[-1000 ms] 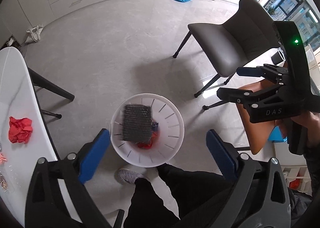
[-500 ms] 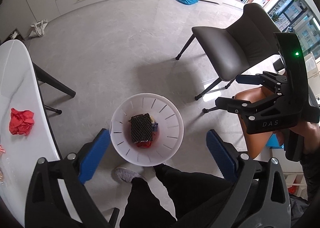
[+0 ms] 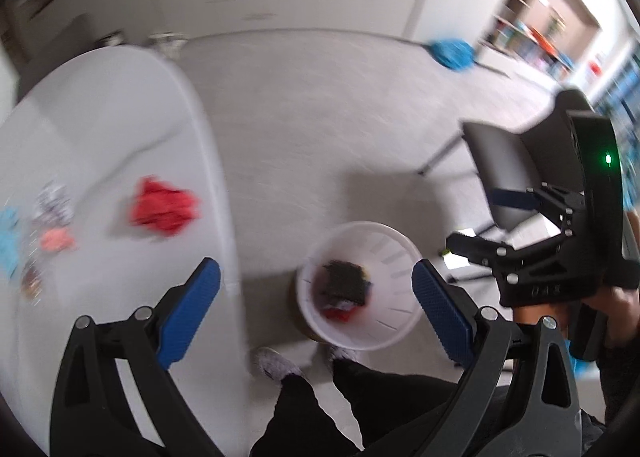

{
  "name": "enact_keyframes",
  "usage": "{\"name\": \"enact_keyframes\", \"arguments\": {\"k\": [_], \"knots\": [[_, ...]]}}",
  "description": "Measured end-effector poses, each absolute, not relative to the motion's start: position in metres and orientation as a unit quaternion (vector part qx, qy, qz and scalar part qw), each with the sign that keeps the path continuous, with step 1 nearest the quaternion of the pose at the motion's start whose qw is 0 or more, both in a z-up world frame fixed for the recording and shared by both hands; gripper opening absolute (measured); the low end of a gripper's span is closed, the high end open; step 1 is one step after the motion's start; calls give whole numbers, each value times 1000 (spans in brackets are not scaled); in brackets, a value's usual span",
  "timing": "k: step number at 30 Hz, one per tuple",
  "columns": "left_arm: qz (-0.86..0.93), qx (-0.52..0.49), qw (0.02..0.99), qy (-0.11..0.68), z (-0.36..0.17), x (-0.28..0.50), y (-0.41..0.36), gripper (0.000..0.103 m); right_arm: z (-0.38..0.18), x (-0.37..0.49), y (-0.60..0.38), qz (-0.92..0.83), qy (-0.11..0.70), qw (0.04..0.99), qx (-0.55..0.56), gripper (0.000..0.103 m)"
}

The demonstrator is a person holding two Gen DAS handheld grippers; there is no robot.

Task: Collect trash
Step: 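Return the right gripper to the table and grasp the red crumpled paper, then grasp the clear plastic bottle with the left gripper while the right gripper holds the red paper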

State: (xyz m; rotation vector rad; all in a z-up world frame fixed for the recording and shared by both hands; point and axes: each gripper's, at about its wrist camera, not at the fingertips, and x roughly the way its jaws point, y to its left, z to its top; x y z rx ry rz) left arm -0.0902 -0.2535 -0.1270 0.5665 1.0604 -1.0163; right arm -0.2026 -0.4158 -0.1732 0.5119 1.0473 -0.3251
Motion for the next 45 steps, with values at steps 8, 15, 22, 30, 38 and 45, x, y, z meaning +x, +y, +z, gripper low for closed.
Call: {"name": "enact_keyframes", "arguments": {"k": [8, 15, 22, 30, 38, 45], "knots": [[-330, 184, 789, 485, -110, -16, -164, 92, -163, -91, -355, -43, 500, 849, 165, 100], [-246, 117, 819, 505, -115, 35, -89, 92, -164, -19, -318, 2, 513, 852, 108, 100], [-209, 133, 825, 508, -126, 81, -57, 92, -182, 22, -305, 7, 538, 841, 53, 100], [-216, 170, 809, 520, -156, 143, -63, 92, -209, 47, -301, 7, 585, 811, 34, 74], [-238, 206, 789, 527, -188, 175, -85, 92, -200, 50, -305, 13, 576, 815, 62, 35], [-253, 200, 785, 529, -199, 194, -93, 75, -178, 37, -315, 12, 558, 823, 104, 35]]}}
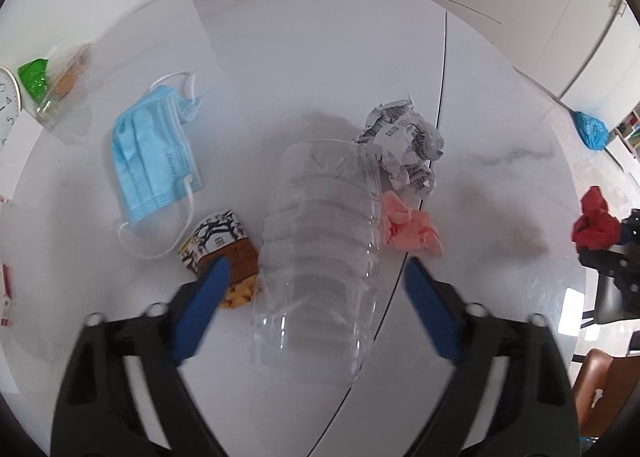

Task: Collect trash
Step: 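Grasp the clear plastic bottle with the left gripper while the right gripper holds the red paper, then carry the bottle and red paper over the white bin and release both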

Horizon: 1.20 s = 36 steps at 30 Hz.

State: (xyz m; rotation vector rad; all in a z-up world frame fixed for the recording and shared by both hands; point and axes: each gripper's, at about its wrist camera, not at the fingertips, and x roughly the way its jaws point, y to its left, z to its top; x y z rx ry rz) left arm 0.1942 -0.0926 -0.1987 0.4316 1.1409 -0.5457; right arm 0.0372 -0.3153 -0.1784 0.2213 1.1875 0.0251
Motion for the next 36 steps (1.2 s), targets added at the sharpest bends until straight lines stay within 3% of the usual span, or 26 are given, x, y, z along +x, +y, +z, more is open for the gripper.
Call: {"name": "enact_keyframes", "arguments": {"k": [1, 3, 20, 28, 36], "knots": [[-254, 200, 783, 531, -200, 196, -93, 67, -176, 35, -317, 12, 556, 824, 109, 35], [-256, 201, 782, 531, -204, 198, -92, 62, -173, 38, -315, 13, 554, 824, 118, 35], [-236, 108, 822, 507, -136, 116, -45, 61, -149, -19, -320, 26, 514, 841, 168, 37], [-300, 111, 810, 491, -112, 39, -83, 61, -152, -107, -359, -43, 516, 833, 193, 37], [-370, 176, 780, 474, -109, -8, -144, 61, -208, -182, -391, -118, 548, 793, 239, 38]]}}
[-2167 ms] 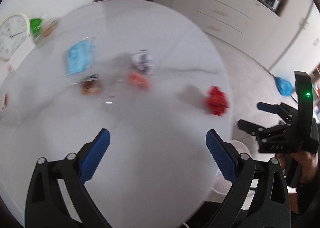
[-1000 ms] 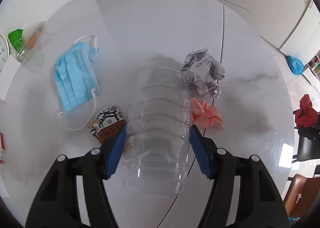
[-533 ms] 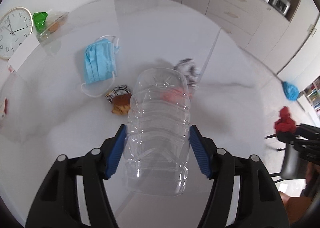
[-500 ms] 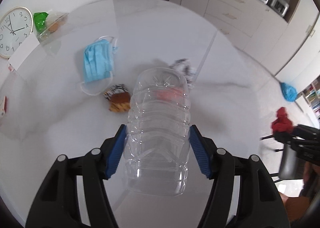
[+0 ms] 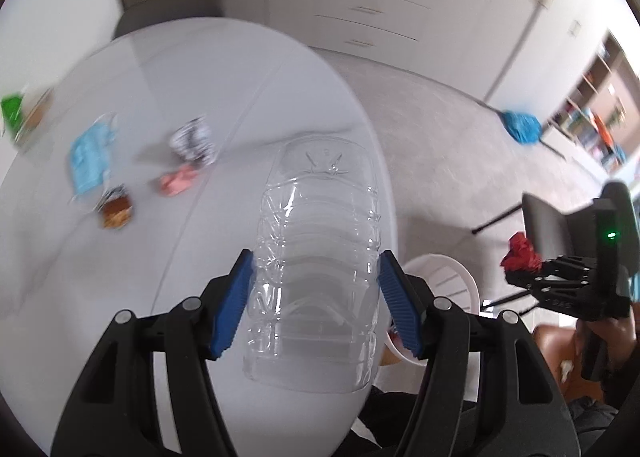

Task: Collect trash
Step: 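Carry the bottle and red paper over the white bin and release both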

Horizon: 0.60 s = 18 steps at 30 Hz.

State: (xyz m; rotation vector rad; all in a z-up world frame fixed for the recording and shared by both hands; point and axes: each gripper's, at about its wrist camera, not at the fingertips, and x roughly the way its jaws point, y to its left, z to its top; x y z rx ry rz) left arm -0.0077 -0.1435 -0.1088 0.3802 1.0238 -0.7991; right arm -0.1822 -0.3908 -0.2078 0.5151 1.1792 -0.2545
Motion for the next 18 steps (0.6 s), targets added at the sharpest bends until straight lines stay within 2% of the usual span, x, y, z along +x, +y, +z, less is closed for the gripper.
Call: {"name": "enact_keyframes", "arguments": {"k": [2, 3, 6, 9, 12, 18], "knots": [[-384, 189, 774, 468, -108, -15, -155, 61, -226, -190, -394, -130, 558, 782, 246, 40], [-394, 200, 769, 461, -107, -22, -164, 61, -237, -193, -395, -134, 563, 775, 251, 44], [-415, 217, 759, 453, -106, -35, -179, 61, -268, -200, -400, -149, 581, 751, 276, 78], [-435, 237, 743, 450, -109, -48, -195, 61, -281, -210, -406, -170, 590, 733, 293, 85], [-455, 260, 725, 447, -114, -63, -212, 61, -272, -227, -418, -202, 568, 733, 316, 97], [-500, 297, 682, 444, -130, -94, -247, 61, -242, -277, -444, -258, 527, 730, 351, 100]]}}
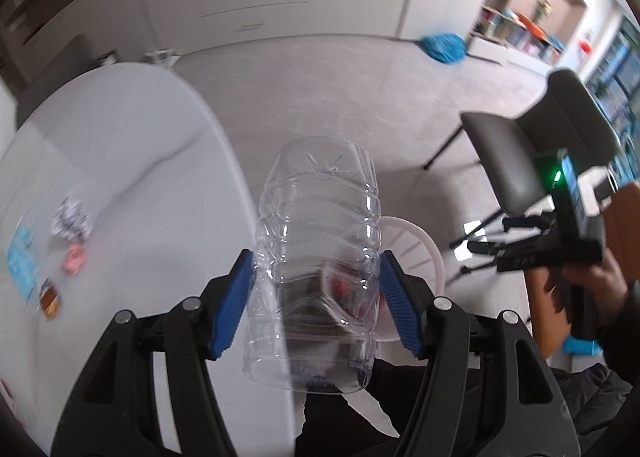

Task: Collect trash
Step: 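Carry the bottle and red paper over the white bin and release both, then move both open grippers back over the table toward the remaining trash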

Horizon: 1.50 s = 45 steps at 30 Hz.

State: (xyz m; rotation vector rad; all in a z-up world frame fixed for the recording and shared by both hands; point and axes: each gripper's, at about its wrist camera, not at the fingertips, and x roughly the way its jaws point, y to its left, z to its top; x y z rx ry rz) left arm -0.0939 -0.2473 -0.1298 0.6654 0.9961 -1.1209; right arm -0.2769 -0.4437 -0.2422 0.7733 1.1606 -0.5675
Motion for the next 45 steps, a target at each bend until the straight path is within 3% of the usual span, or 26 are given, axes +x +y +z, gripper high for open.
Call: {"name": "enact_keyframes", "arguments": {"k": [9, 12, 16, 45], "knots": [[-540, 338, 622, 455, -156, -135, -297, 64, -225, -315, -463, -287, 489, 732, 377, 100], [-537, 348, 617, 458, -161, -144, -303, 87, -225, -319, -465, -287, 487, 732, 380, 100], [-527, 355, 629, 448, -157, -148, -304, 95, -224, -322, -469, -282, 485, 734, 383, 100], [-462, 304, 691, 466, -139, -105, -259, 95, -194, -252, -437, -208, 497, 780, 317, 100]]}}
